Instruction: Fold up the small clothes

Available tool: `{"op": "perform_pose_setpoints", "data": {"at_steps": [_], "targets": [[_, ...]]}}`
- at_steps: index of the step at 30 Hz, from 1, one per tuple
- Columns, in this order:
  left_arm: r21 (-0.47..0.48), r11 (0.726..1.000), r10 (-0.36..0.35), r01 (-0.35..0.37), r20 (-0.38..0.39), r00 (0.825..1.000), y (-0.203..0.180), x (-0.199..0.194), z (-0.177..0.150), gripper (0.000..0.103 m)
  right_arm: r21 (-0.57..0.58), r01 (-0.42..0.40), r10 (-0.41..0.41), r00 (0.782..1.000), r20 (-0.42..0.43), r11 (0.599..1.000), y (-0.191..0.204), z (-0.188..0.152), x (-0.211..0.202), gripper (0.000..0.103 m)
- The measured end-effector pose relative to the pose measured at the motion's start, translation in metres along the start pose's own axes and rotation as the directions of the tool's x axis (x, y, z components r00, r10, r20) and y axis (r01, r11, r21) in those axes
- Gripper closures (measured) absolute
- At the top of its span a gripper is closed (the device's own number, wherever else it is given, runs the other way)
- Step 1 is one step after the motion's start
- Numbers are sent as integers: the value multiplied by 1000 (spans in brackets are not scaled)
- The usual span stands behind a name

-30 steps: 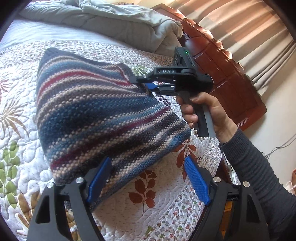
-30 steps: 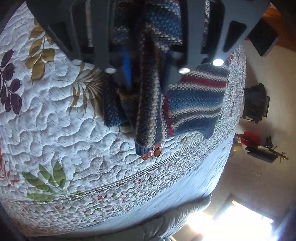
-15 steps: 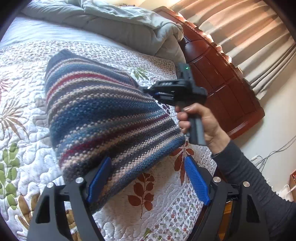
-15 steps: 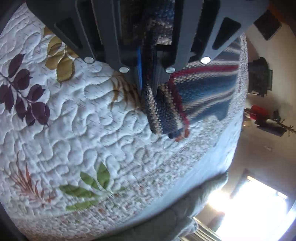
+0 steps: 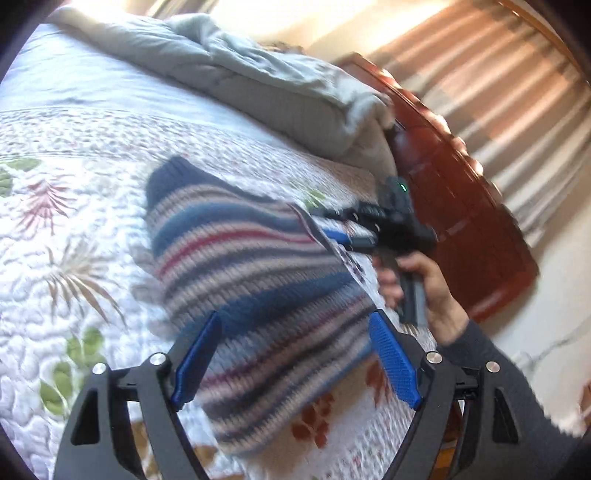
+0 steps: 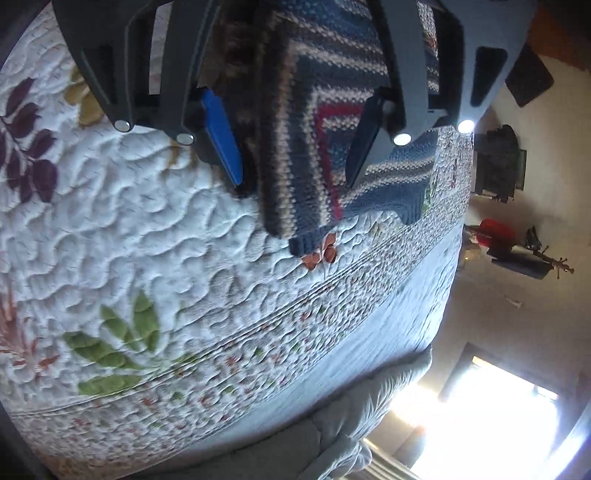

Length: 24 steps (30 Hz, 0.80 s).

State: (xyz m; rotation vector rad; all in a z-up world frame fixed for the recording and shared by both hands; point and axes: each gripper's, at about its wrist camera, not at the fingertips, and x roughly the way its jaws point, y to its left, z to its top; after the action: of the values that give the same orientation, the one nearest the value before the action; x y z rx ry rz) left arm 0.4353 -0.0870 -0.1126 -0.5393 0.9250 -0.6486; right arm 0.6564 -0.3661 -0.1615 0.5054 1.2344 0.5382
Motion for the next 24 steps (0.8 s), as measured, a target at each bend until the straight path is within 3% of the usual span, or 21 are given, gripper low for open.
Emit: {"op": "perform_pose_setpoints", "data": {"at_steps": [1, 2, 5, 8, 11, 12, 14, 16, 17, 20, 22, 24], "targets": [[-16, 1000, -1, 1, 7, 1000, 4, 3, 6, 20, -15, 9, -9, 1000, -18, 1000, 3, -1, 7, 62], [-26, 1000, 5, -4, 18, 1000, 6, 5, 12, 21, -37, 33, -34, 999, -25, 999, 6, -3, 8, 91], [-23, 1000, -1, 2, 25, 1000, 7, 14, 35, 21, -96, 76, -73, 997, 40, 992, 15, -7, -3, 95], [-68, 998, -6, 5, -12, 1000, 19, 31, 51, 20, -55, 74, -65, 987, 147, 996, 7, -8, -28, 95], [-112, 992, 41, -52, -96, 995, 37, 59, 59, 21, -16, 109, -107, 990, 96, 994, -10, -16, -11, 95], [-128, 989, 60, -77, -132, 989, 43, 72, 61, 21, 2, 134, -134, 988, 73, 991, -16, -20, -1, 93], [-111, 988, 95, -111, -144, 985, 42, 78, 63, 21, 36, 103, -105, 991, 81, 994, -21, -25, -3, 83], [-94, 989, 105, -117, -125, 987, 34, 71, 65, 21, 36, 13, -16, 996, 86, 999, -19, -30, -19, 65], [-89, 990, 96, -106, -108, 989, 32, 64, 65, 21, 20, 4, -6, 997, 74, 1000, -16, -36, -29, 48], [-24, 993, 116, -117, -22, 993, 16, 36, 64, 21, 1, -5, 5, 999, 40, 1000, -14, -55, -49, 44], [-3, 995, 95, -95, 11, 995, 8, 24, 60, 21, 35, -30, 29, 1000, 3, 999, -24, -70, -57, 36], [6, 998, 56, -56, 17, 998, 4, 22, 56, 21, 60, -51, 53, 998, -29, 997, -28, -84, -54, 36]]}}
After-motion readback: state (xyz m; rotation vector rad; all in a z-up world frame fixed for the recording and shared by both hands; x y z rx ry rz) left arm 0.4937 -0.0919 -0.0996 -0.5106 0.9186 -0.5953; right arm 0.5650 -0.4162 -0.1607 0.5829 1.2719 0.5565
